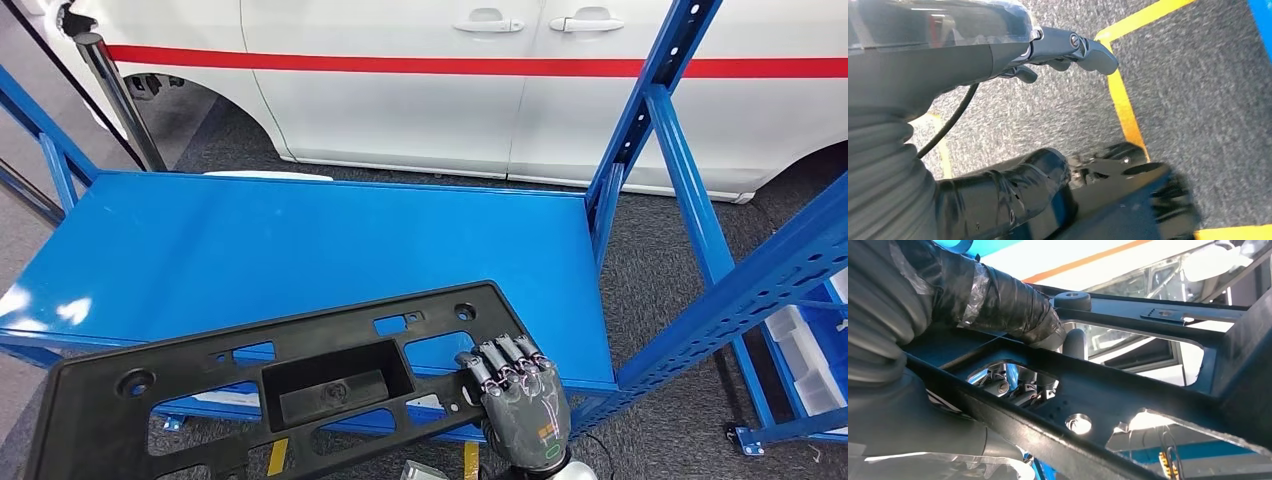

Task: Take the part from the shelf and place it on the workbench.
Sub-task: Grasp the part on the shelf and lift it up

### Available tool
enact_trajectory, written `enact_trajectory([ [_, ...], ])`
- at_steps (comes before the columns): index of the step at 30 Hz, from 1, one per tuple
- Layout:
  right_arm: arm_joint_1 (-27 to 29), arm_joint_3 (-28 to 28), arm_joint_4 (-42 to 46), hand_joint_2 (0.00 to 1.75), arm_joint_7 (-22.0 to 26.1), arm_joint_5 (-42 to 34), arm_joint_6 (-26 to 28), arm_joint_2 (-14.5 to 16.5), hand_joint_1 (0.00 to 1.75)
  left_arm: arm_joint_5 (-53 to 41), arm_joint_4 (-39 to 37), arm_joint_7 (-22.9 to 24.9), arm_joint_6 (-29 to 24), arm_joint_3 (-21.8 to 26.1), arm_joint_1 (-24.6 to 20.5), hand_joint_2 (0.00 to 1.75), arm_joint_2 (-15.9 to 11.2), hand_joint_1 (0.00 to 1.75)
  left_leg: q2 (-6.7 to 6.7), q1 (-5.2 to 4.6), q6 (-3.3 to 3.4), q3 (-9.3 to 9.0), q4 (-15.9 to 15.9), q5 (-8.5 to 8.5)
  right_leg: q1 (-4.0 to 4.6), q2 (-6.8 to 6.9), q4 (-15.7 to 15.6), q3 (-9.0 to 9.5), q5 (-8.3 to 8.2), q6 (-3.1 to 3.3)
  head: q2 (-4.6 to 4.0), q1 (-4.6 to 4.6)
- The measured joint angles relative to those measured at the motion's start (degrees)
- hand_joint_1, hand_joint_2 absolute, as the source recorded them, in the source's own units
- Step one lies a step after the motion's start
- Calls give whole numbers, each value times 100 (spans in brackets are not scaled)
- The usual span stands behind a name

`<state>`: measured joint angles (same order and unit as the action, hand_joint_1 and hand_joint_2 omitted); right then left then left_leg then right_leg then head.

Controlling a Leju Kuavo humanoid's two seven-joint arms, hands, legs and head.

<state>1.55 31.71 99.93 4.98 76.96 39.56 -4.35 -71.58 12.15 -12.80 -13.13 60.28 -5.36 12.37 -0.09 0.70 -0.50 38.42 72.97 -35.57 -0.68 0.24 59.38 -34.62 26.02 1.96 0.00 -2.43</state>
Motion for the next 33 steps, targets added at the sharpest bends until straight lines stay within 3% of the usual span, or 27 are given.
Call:
enact_trajectory([
  [1,-1,0,-19,175,1,-9,0,0,175,0,0,-2,3,0,-1,175,0,0,1,0,0,13,160,-52,7,4,7,-44,-29,-2,0,0],
  [2,-3,0,-38,175,1,-16,0,0,175,-1,0,-3,7,0,-1,175,0,0,1,-1,9,-93,86,5,12,6,16,-83,-56,-8,0,0],
  [5,-13,0,-62,175,1,-34,0,0,175,-7,0,-3,12,0,-6,175,-1,0,-2,-18,77,-840,-1075,416,23,0,49,-153,-124,-60,0,0],
  [7,-29,0,-68,175,2,-47,0,1,175,-9,0,-3,12,-1,-16,175,-1,0,-8,-49,125,-1057,-1507,511,28,2,56,-171,-174,-128,0,-2],
  [10,-46,0,-83,175,8,-63,0,2,175,-10,0,-3,11,-1,-1,175,-1,0,-1,-55,212,-1027,-1554,611,14,-3,48,-184,-222,-236,0,-4],
  [11,-50,0,-89,175,12,-65,0,2,175,-11,0,-3,10,0,0,175,-1,0,10,-43,254,-1005,-1573,664,8,-9,123,-221,-129,-261,0,-8],
  [13,-56,0,-103,175,21,-68,0,2,175,-14,0,-4,10,0,-12,175,1,0,35,-28,327,-922,-1592,764,-8,-18,594,-401,299,-296,0,-12],
  [15,-59,0,-121,175,28,-75,0,2,175,-17,0,-5,3,0,-14,175,1,0,46,-34,355,-803,-1579,836,-12,-18,1317,-625,747,-331,0,-14],
  [17,-59,0,-145,175,32,-81,0,2,175,-17,0,-5,-7,0,-7,175,0,0,55,-38,350,-715,-1560,886,-17,-17,1682,-679,867,-354,0,-13],
  [25,-59,0,-159,175,33,-84,0,2,175,-17,0,-5,-10,0,-4,175,0,0,58,-38,339,-666,-1541,908,-22,-16,1588,-554,771,-357,0,-13],
  [27,-65,0,-165,175,34,-85,0,2,175,-19,0,-6,-10,0,-5,175,3,0,57,-36,327,-625,-1507,917,-24,-16,1122,-226,567,-344,0,-13],
  [29,-86,0,-169,175,35,-90,0,2,175,-24,0,-8,-15,0,-9,175,7,0,52,-50,250,-549,-1448,963,-1,-20,381,215,351,-264,0,-11],
  [31,-115,0,-173,175,36,-100,0,2,175,-29,0,-9,-35,0,-8,175,7,0,40,-43,89,-266,-789,499,14,-8,4,253,176,-97,0,-4],
  [33,-129,0,-187,175,36,-110,0,2,175,-38,0,-8,-56,0,-6,175,7,0,32,-17,-10,-4,57,-48,7,11,-18,46,9,-3,0,1],
])
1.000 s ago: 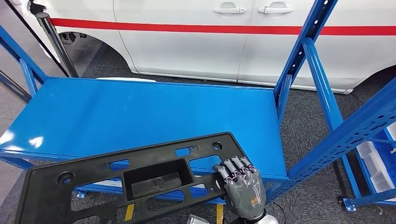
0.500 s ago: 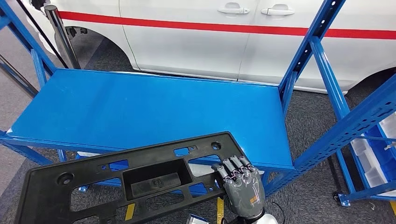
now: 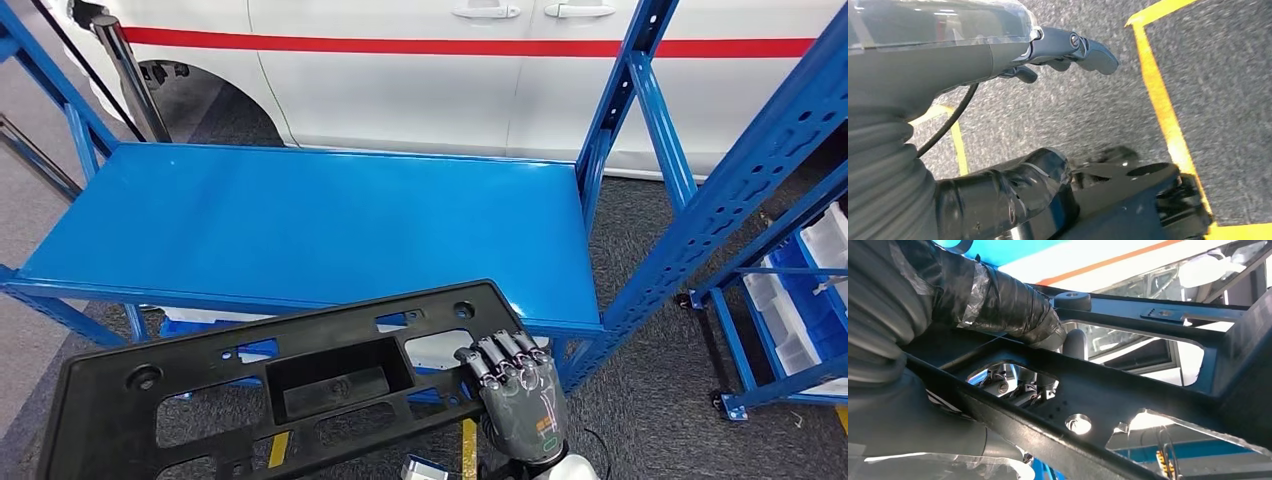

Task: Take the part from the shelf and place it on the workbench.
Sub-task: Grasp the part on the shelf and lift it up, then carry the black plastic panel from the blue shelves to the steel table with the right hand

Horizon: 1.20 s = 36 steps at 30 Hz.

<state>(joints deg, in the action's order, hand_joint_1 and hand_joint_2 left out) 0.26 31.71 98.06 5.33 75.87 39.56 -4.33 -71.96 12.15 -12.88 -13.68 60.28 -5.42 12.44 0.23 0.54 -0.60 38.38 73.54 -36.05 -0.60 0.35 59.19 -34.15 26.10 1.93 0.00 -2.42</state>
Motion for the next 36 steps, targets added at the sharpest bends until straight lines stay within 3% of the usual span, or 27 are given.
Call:
enact_trajectory([
  [1,-1,0,-8,175,0,-3,0,0,175,-4,0,1,-4,0,-1,175,0,0,0,2,-4,-32,101,21,3,2,8,-71,-47,-5,0,1],
  [2,-1,0,-14,175,0,-5,0,0,175,-8,0,1,-7,-1,-1,175,0,0,0,2,-1,-176,-21,157,4,2,18,-137,-93,-14,0,1],
  [4,-1,0,-16,175,0,-5,0,0,175,-13,0,1,-12,-2,-8,175,-1,0,-2,-1,31,-707,-766,456,6,-2,44,-245,-175,-48,0,2],
  [6,-6,0,-15,175,0,-6,0,0,175,-19,0,1,-17,-2,-19,175,-1,0,-12,-24,79,-1137,-1469,518,14,-4,62,-297,-252,-110,0,-2],
  [7,-12,0,-15,175,0,-8,0,0,175,-20,0,1,-19,-2,-23,175,-2,0,-16,-39,103,-1206,-1619,493,15,-1,57,-303,-294,-146,0,-2],
  [9,-24,0,-15,175,-1,-14,0,0,175,-22,-1,2,-22,-2,-20,175,-1,0,-13,-42,165,-1176,-1667,561,15,1,30,-306,-373,-220,0,-2],
  [10,-27,0,-15,175,-2,-19,0,0,175,-22,-1,3,-22,-2,-21,175,-1,0,0,-32,209,-1139,-1681,620,8,-6,60,-331,-325,-252,0,-1],
  [12,-27,0,-17,175,-5,-24,0,0,175,-23,-2,3,-22,-2,-26,175,0,0,29,-9,298,-1027,-1711,753,-2,-21,358,-446,41,-298,0,-6],
  [14,-27,0,-24,175,-8,-26,0,0,175,-24,-2,3,-22,-2,-33,175,0,0,41,-21,341,-865,-1686,872,-16,-27,1047,-629,602,-333,0,-8],
  [15,-27,0,-29,175,-11,-26,0,0,175,-24,-2,3,-22,-2,-32,175,0,0,44,-27,342,-778,-1665,928,-18,-27,1377,-686,753,-349,0,-7],
  [16,-26,0,-38,175,-14,-26,0,0,175,-24,-2,3,-22,-2,-30,175,0,0,46,-32,336,-684,-1639,983,-19,-27,1599,-683,792,-360,0,-7],
  [17,-26,0,-45,175,-17,-27,0,0,175,-24,-2,3,-21,-2,-28,175,0,0,48,-34,326,-595,-1605,1025,-20,-26,1599,-575,693,-362,0,-7],
  [19,-32,0,-53,175,-20,-28,0,0,175,-24,-2,3,-20,-2,-28,175,1,0,47,-32,296,-437,-1522,1088,-23,-26,1014,-81,432,-345,0,-7],
  [21,-43,0,-53,175,-20,-28,0,0,175,-23,-2,4,-20,-2,-29,175,1,0,40,-47,244,-332,-1452,1142,-3,-29,285,406,416,-300,0,-5],
  [22,-49,0,-52,175,-21,-29,0,0,175,-22,-2,5,-19,-2,-28,175,1,0,38,-52,211,-308,-1434,1173,11,-32,80,514,461,-272,0,-4],
  [24,-52,0,-54,175,-25,-44,0,0,175,-21,-2,4,-18,-2,-23,175,1,0,34,-50,140,-284,-1441,1252,33,-34,13,489,420,-193,0,-3],
  [26,-58,0,-56,175,-28,-65,0,0,175,-21,-2,4,-17,-2,-17,175,2,0,25,-29,66,-215,-1345,1131,20,-16,-13,399,318,-94,0,-2],
  [29,-61,0,-56,175,-27,-80,0,4,175,-19,-2,5,-14,-2,-8,175,2,0,17,-6,-13,57,-513,340,18,-1,-22,171,126,-4,0,1],
  [30,-59,0,-56,175,-26,-83,0,7,175,-18,-2,5,-13,-2,-9,175,2,0,17,-2,-24,132,-155,144,27,0,-17,83,59,0,0,1],
  [31,-58,0,-57,175,-26,-85,0,8,175,-16,-2,5,-13,-2,-12,175,2,0,17,-2,-26,139,82,97,35,1,-12,-4,-7,-1,0,1],
  [32,-57,0,-57,175,-26,-86,0,8,175,-15,-2,7,-13,-2,-14,175,1,0,17,-2,-21,61,161,169,41,2,-5,-89,-72,-5,0,1],
  [33,-57,0,-58,175,-26,-86,0,9,175,-16,-2,9,-13,-2,-14,175,1,0,16,-4,-8,-116,38,327,44,2,2,-168,-129,-13,0,2],
  [34,-56,0,-57,175,-26,-84,0,10,175,-16,-2,11,-12,-2,-14,175,1,0,15,-9,16,-400,-294,493,46,0,11,-235,-184,-23,0,2],
  [36,-54,0,-53,175,-24,-75,0,14,175,-17,-2,14,-9,-2,-23,175,-4,0,11,-39,83,-1017,-1185,561,50,-2,28,-322,-281,-67,0,1],
])
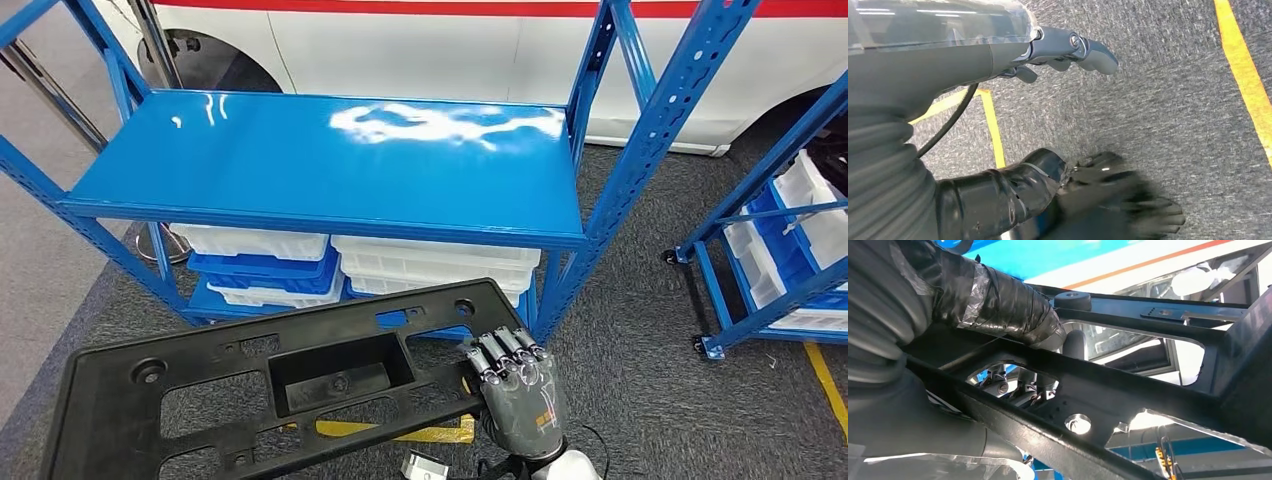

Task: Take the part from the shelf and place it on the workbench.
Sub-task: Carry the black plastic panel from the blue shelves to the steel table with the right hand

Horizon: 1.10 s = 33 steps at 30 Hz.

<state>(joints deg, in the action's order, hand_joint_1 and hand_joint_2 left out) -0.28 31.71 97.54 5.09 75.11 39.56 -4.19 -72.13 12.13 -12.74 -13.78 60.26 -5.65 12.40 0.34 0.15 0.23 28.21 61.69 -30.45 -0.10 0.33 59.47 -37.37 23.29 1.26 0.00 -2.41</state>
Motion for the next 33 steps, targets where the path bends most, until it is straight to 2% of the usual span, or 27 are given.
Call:
enact_trajectory([
  [1,0,0,3,175,2,4,0,2,175,0,0,-1,1,0,-6,175,-2,0,-3,-21,32,-200,-333,-35,-4,3,-4,-17,-51,-32,0,-1],
  [2,0,0,6,175,3,6,0,3,175,0,0,-1,1,0,-12,175,-3,0,-4,-42,57,-284,-506,-80,-12,9,-16,-23,-102,-67,0,0],
  [4,1,0,8,175,5,7,0,10,175,0,0,1,1,0,-8,175,-2,0,8,-41,109,-249,-573,7,-26,13,-46,-27,-180,-141,0,0],
  [5,4,0,8,175,5,8,0,13,175,1,0,2,1,1,-8,175,0,0,20,-28,148,-208,-594,74,-28,6,-4,-58,-107,-172,0,1],
  [6,10,0,8,175,11,9,0,15,175,2,0,3,1,1,-7,175,1,0,34,-14,188,-150,-616,150,-31,-2,126,-110,76,-198,0,-2],
  [7,15,0,8,175,17,7,0,15,175,2,0,4,2,1,-9,175,3,0,47,-4,220,-78,-624,223,-39,-10,382,-190,364,-219,0,-2],
  [8,20,0,7,175,25,1,0,15,175,3,0,2,4,2,-12,175,3,0,49,-8,241,0,-618,286,-46,-15,719,-279,676,-238,0,-2],
  [9,25,0,7,175,36,-16,0,15,175,3,0,0,5,2,-13,175,3,0,53,-11,245,85,-604,349,-56,-15,1095,-355,905,-256,0,-3],
  [10,29,0,6,175,42,-42,0,15,175,4,0,-3,7,2,-12,175,4,0,56,-12,239,174,-582,409,-64,-15,1402,-390,998,-274,0,-3],
  [11,33,0,5,175,48,-73,0,15,175,5,0,-5,7,2,-10,175,4,0,59,-11,227,268,-550,462,-73,-15,1542,-346,943,-287,0,-2],
  [12,36,0,4,175,52,-103,0,16,175,7,0,-7,7,2,-8,175,4,0,61,-8,211,370,-509,508,-85,-15,1490,-205,803,-296,0,-2],
  [13,37,0,4,175,54,-126,0,16,175,8,0,-8,7,2,-8,175,4,0,60,-3,192,458,-462,540,-97,-14,1245,25,652,-300,0,-2],
  [14,34,0,4,175,55,-144,0,17,175,9,0,-8,6,2,-9,175,4,0,59,-4,170,538,-409,564,-106,-14,854,323,598,-300,0,-2],
  [16,31,0,4,175,60,-182,0,21,175,12,0,-10,4,2,-10,175,4,0,52,-13,113,641,-309,606,-90,-23,177,770,675,-271,0,1],
  [17,32,0,4,175,63,-211,0,23,175,14,0,-11,1,2,-11,175,4,0,50,-17,77,674,-282,637,-74,-28,5,859,737,-244,0,3],
  [19,39,0,3,175,68,-273,0,27,175,17,0,-13,-3,2,-6,175,5,0,45,-2,0,709,-267,693,-57,-26,-51,818,691,-157,0,2],
  [20,38,0,2,175,75,-301,0,28,175,18,0,-13,-4,2,-1,175,5,0,35,11,-37,746,-227,638,-60,-17,-64,776,638,-102,0,3],
  [21,37,0,0,175,84,-322,0,29,175,19,0,-13,-3,2,8,175,5,0,25,24,-70,799,-107,480,-63,-7,-81,722,578,-47,0,3],
  [22,38,0,-3,175,96,-337,-1,30,175,19,0,-12,-3,2,15,175,5,0,16,36,-98,875,116,235,-69,1,-95,654,513,-5,0,5],
  [24,43,0,-15,175,117,-373,-4,29,175,20,0,-12,-2,2,19,175,6,0,8,46,-136,1056,792,-301,-54,6,-86,502,396,27,0,8],
  [25,47,0,-27,175,128,-397,-7,28,175,20,0,-12,-2,2,18,175,6,0,8,47,-145,1107,1100,-433,-47,7,-78,421,337,25,0,8],
  [26,50,0,-41,175,137,-426,-9,27,175,20,0,-12,-2,2,17,175,5,0,8,47,-147,1084,1266,-431,-40,8,-67,338,279,20,0,8],
  [27,52,0,-56,175,141,-457,-10,26,175,20,0,-12,-2,2,18,175,5,0,8,47,-140,963,1236,-317,-36,9,-55,261,226,14,0,8],
  [28,54,0,-68,175,149,-489,-11,25,175,21,0,-11,-2,2,18,175,4,0,7,46,-125,742,998,-145,-33,7,-43,190,181,4,0,8],
  [29,55,0,-74,175,152,-518,-12,23,175,21,0,-13,-2,2,17,175,3,0,6,43,-98,450,598,-18,-31,5,-32,135,141,-9,0,8],
  [31,55,1,-78,175,159,-581,-16,23,175,20,0,-21,-3,2,6,175,0,0,4,17,-36,-62,-197,6,-20,2,-19,74,67,-62,0,7],
  [33,57,2,-79,175,163,-640,-19,23,175,19,0,-36,-7,1,0,175,-3,0,3,-18,26,-213,-510,-62,-22,4,-33,57,-18,-136,0,5],
])
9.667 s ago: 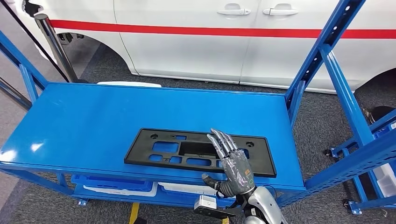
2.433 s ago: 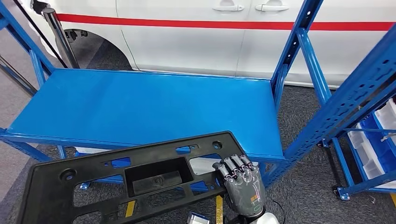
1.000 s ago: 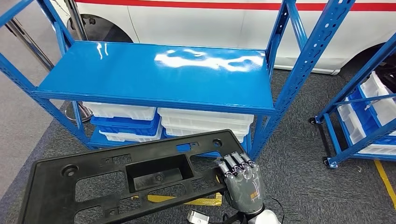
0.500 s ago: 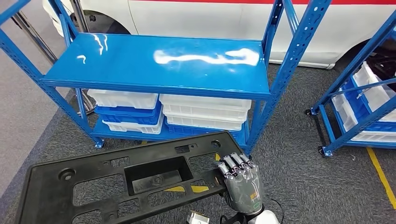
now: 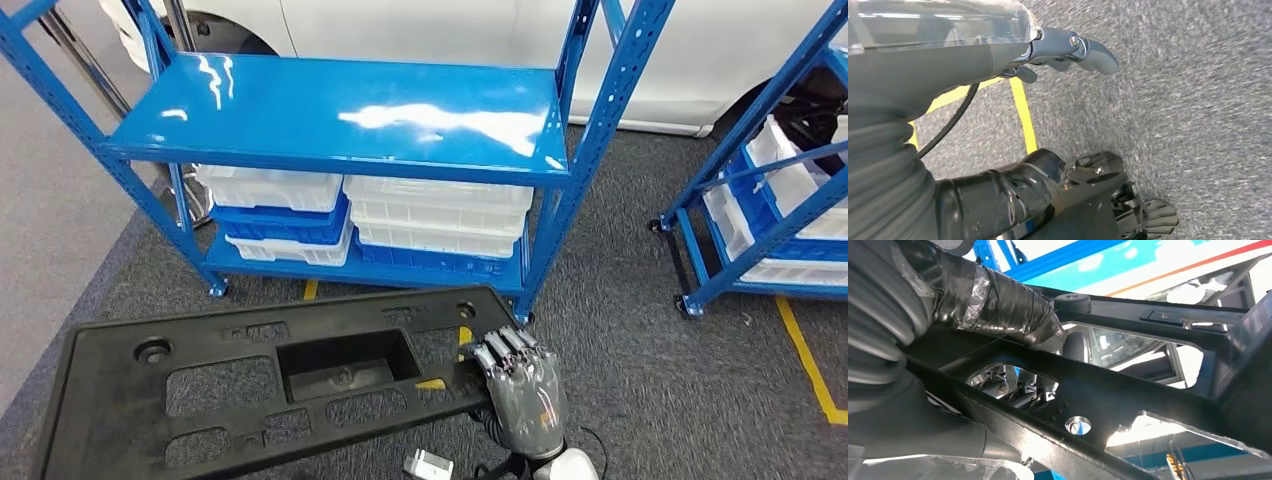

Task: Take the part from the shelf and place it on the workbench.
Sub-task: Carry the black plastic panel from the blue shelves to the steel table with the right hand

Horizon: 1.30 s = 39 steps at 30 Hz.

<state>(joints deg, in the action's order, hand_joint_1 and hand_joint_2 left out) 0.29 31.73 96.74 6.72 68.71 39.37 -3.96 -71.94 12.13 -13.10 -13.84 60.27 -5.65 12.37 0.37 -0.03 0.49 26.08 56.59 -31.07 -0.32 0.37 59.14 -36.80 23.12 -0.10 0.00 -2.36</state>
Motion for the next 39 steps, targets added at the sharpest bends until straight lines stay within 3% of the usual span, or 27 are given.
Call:
enact_trajectory([
  [2,6,1,-2,175,5,-48,-1,-4,175,2,0,-8,-2,1,8,175,3,0,20,16,78,42,-51,86,2,-15,-5,-22,-41,-71,0,-2],
  [3,10,1,-3,175,10,-66,-1,-10,175,4,0,-8,-2,1,8,175,4,0,38,32,126,66,-78,145,4,-26,84,-73,40,-96,0,-3],
  [4,14,1,-5,175,15,-80,-1,-18,175,7,0,-9,-3,1,7,175,6,0,64,47,167,98,-99,202,4,-35,292,-166,204,-120,0,-4],
  [6,27,1,-13,175,25,-103,0,-34,175,11,0,-10,-4,1,7,175,7,0,118,40,219,191,-84,273,-15,-40,1019,-451,664,-154,0,-5],
  [7,37,1,-18,175,28,-114,1,-42,175,12,0,-10,-4,1,12,175,7,0,152,32,223,240,-63,293,-22,-39,1364,-566,821,-171,0,-4],
  [8,49,1,-22,175,30,-123,1,-48,175,13,0,-10,-4,1,19,175,7,0,188,26,223,283,-38,305,-28,-37,1547,-598,875,-182,0,-4],
  [9,58,1,-25,175,32,-134,2,-54,175,13,0,-10,-4,1,23,175,7,0,227,23,219,318,-8,309,-33,-32,1498,-513,818,-185,0,-4],
  [10,64,1,-26,175,36,-146,4,-60,175,13,0,-11,-4,1,24,175,7,0,268,22,211,342,21,306,-37,-11,1246,-328,687,-178,0,-4],
  [12,67,1,-23,175,45,-167,9,-67,175,12,0,-14,-4,1,22,175,9,0,346,6,177,366,81,283,-8,150,448,152,442,-127,0,-4],
  [14,68,1,-15,175,53,-179,13,-73,175,11,0,-16,-5,1,21,175,9,0,421,-22,125,386,119,265,41,272,20,363,381,-56,0,-1],
  [16,81,1,-9,175,53,-185,16,-82,175,11,0,-16,-7,1,12,175,9,0,506,-36,77,390,124,263,52,207,-10,341,372,-1,0,2],
  [18,99,1,-3,175,52,-195,19,-89,175,11,0,-17,-9,1,-1,175,9,0,431,-19,21,424,225,155,15,115,-57,337,326,63,0,1],
  [20,109,1,13,175,51,-209,21,-89,175,16,0,-20,-11,1,4,175,9,0,186,16,-34,630,710,-175,-18,29,-91,324,280,123,0,3],
  [22,129,-2,24,175,51,-226,21,-89,175,23,0,-20,-12,1,24,175,9,0,44,48,-73,964,1469,-529,-22,-79,-85,286,255,141,0,4],
  [23,148,-7,28,175,52,-237,21,-89,175,25,0,-20,-12,1,32,175,9,0,27,63,-87,1071,1709,-584,-25,-144,-75,270,246,137,0,3],
  [24,169,-15,32,175,53,-247,21,-89,175,26,0,-19,-12,1,39,175,9,0,21,77,-99,1082,1743,-523,-31,-212,-61,258,239,130,0,3],
  [26,200,-33,49,175,57,-263,21,-89,175,30,0,-19,-13,2,41,175,7,0,-51,115,-117,801,1159,-126,-52,-354,-29,246,231,101,0,2],
  [28,206,-47,73,175,60,-272,21,-89,175,33,0,-20,-13,3,42,175,6,0,-284,147,-131,481,444,155,-52,-488,17,212,222,38,0,1],
  [30,212,-58,101,175,60,-279,21,-89,175,33,0,-20,-13,3,39,175,6,0,-406,141,-113,396,206,180,-49,-600,33,153,186,-52,0,-1],
  [32,236,-76,121,175,60,-281,22,-90,175,35,0,-20,-13,3,28,175,7,0,-300,137,-36,398,181,219,-70,-677,19,110,143,-137,0,-3],
  [34,259,-102,133,175,62,-281,24,-93,175,36,0,-22,-13,3,26,175,8,0,-167,143,63,406,139,275,-69,-487,224,-1,289,-181,0,-10],
  [36,268,-121,137,175,67,-281,24,-95,175,35,0,-25,-13,3,36,175,8,0,-22,122,119,436,127,302,-56,-185,880,-292,682,-202,0,-19],
  [38,277,-134,136,175,69,-281,23,-97,175,35,0,-25,-13,4,48,175,6,0,134,91,129,474,147,305,-57,-88,1547,-564,970,-217,0,-20],
  [39,283,-139,134,175,68,-281,22,-98,175,36,0,-25,-13,5,48,175,5,0,211,77,130,487,156,303,-57,-75,1623,-567,964,-211,0,-20],
])
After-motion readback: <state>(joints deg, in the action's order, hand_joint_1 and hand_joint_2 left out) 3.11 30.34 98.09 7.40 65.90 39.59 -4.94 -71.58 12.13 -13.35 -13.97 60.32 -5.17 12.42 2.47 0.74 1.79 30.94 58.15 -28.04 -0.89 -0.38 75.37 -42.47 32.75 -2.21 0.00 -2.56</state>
